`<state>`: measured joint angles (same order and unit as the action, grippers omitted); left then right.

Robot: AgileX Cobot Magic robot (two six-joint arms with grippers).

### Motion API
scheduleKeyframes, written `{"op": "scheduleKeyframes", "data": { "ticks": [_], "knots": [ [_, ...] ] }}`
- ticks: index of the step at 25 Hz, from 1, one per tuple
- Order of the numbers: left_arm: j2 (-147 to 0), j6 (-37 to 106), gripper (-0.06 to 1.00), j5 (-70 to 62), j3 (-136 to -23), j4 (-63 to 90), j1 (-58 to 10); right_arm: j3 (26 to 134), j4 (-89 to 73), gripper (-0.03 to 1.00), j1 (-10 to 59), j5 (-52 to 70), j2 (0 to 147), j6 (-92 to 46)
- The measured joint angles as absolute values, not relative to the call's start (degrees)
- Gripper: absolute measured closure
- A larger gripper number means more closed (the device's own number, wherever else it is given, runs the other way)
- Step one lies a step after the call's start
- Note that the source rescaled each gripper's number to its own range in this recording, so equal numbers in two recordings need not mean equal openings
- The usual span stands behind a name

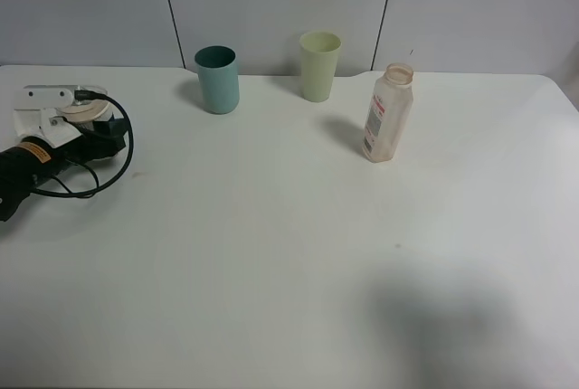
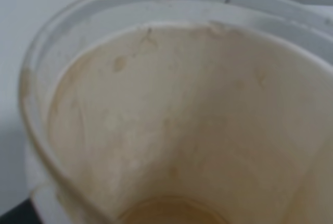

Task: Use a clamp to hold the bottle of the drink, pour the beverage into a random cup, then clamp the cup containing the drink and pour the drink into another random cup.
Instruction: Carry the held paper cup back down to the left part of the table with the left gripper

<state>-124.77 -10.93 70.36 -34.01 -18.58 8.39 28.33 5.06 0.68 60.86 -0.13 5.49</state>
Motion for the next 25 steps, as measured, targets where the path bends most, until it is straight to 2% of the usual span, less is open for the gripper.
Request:
{"op": "scheduleKeyframes", "data": {
  "ticks": [25],
  "knots": [
    [-127.8,-13.7,0.94,71.9,-38.0,-18.4,8.4,28.3,5.1,-0.03,0.7,60.9,-0.1,5.5]
  ]
}}
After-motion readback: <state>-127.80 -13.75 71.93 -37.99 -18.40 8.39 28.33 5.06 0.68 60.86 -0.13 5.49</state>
